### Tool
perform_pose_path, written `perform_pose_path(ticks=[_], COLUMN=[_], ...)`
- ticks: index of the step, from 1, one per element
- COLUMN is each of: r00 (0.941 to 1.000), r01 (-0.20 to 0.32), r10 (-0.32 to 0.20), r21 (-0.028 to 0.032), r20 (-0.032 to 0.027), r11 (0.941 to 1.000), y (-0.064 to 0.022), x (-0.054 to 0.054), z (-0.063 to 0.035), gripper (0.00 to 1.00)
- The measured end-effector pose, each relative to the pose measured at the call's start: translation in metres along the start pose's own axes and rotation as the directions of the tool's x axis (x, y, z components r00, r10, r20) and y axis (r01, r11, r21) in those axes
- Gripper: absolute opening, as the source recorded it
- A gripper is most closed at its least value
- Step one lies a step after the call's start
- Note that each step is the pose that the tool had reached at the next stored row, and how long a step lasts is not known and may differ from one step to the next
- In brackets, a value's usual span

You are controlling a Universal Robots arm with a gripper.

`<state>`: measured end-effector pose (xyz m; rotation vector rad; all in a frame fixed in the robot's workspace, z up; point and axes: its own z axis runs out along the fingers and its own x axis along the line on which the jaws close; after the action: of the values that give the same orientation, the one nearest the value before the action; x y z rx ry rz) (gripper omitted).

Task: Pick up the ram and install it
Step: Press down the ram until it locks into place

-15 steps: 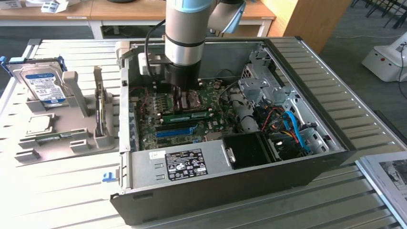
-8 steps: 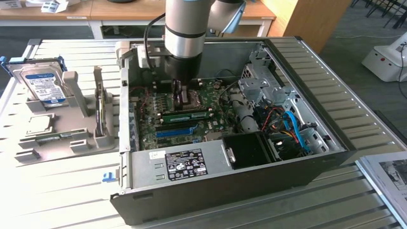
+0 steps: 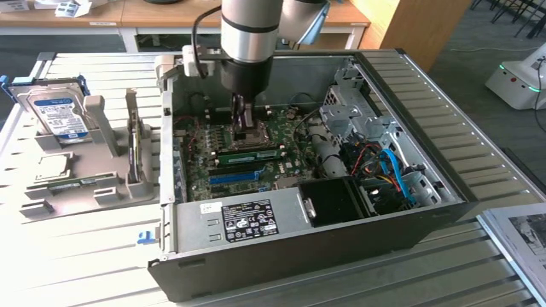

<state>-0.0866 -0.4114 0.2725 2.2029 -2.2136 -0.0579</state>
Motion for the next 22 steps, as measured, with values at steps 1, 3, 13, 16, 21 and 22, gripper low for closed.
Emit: perform_pose_path(ticks=[1,3,13,16,21,22], r00=[1.0000,1.0000,1.0000,1.0000,1.0000,1.0000], r01=[0.000,0.000,0.000,0.000,0.000,0.000], r10=[0.000,0.000,0.000,0.000,0.000,0.000], r21=[0.0000,-0.0001,0.0000,0.0000,0.0000,0.0000], r20=[0.0000,-0.0001,0.0000,-0.0001,0.0000,-0.0001], r11=[1.0000,1.0000,1.0000,1.0000,1.0000,1.0000], y=[0.0001,0.0003,0.0015,0.0018,0.0023,0.0024], x=[0.000,0.000,-0.001,-0.001,-0.001,-0.001], z=[-0.0030,-0.0094,-0.0392,-0.0474,-0.0595,-0.0618], gripper=[0.10,0.10,0.10,0.10,0.10,0.10])
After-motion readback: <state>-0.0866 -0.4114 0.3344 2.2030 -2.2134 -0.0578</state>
